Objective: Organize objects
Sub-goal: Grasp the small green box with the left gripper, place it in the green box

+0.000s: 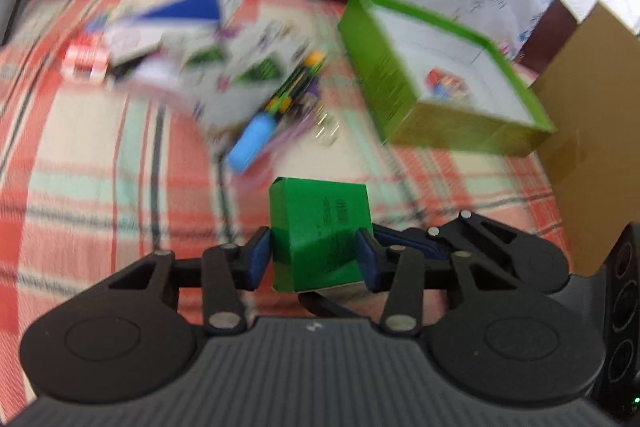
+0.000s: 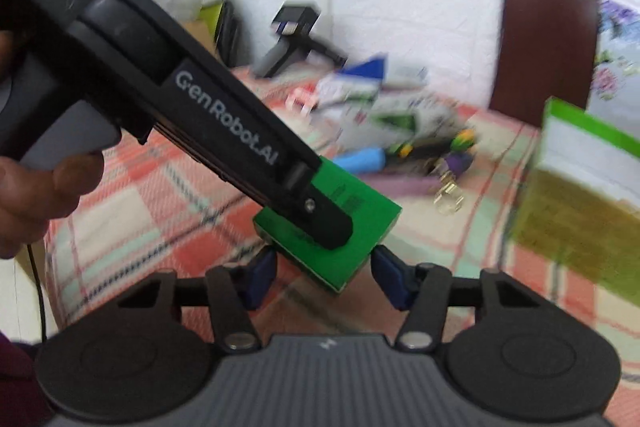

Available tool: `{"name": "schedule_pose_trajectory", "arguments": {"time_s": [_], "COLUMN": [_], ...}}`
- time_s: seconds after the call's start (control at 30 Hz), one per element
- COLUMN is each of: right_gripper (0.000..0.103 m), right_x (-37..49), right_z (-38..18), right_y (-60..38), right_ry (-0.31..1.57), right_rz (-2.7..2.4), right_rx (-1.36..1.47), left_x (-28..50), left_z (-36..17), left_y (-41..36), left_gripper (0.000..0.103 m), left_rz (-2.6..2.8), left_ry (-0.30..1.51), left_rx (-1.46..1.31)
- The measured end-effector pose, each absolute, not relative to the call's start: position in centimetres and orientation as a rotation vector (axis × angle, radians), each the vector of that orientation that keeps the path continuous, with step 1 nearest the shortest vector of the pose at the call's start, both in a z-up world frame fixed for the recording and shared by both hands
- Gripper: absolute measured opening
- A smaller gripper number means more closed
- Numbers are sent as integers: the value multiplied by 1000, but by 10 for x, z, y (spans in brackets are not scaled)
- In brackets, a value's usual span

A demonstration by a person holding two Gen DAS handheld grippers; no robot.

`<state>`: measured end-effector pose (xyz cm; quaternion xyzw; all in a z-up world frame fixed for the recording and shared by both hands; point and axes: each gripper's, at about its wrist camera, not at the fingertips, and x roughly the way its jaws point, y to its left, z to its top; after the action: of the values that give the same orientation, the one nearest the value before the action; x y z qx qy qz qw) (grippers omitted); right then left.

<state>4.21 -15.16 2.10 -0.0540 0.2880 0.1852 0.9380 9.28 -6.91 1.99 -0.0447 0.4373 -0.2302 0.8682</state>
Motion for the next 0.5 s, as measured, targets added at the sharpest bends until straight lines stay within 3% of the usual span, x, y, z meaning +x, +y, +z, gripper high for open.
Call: {"name": "schedule_pose_trajectory", "arguments": {"time_s": [0.27, 0.5], "right_gripper": [54, 52], "right_x": [44, 76], "right_z": [69, 68], "right_y": [-214, -285], "right_ry": [415, 437], "right_rz": [159, -2], "right_rx": [-142, -71], "left_x": [121, 172], "left_z": [74, 65], "left_y": [-150, -227], "left_gripper": [47, 46], "left_rz": [-623, -697], "left_ry": [746, 730], "left_rx": [5, 71]}}
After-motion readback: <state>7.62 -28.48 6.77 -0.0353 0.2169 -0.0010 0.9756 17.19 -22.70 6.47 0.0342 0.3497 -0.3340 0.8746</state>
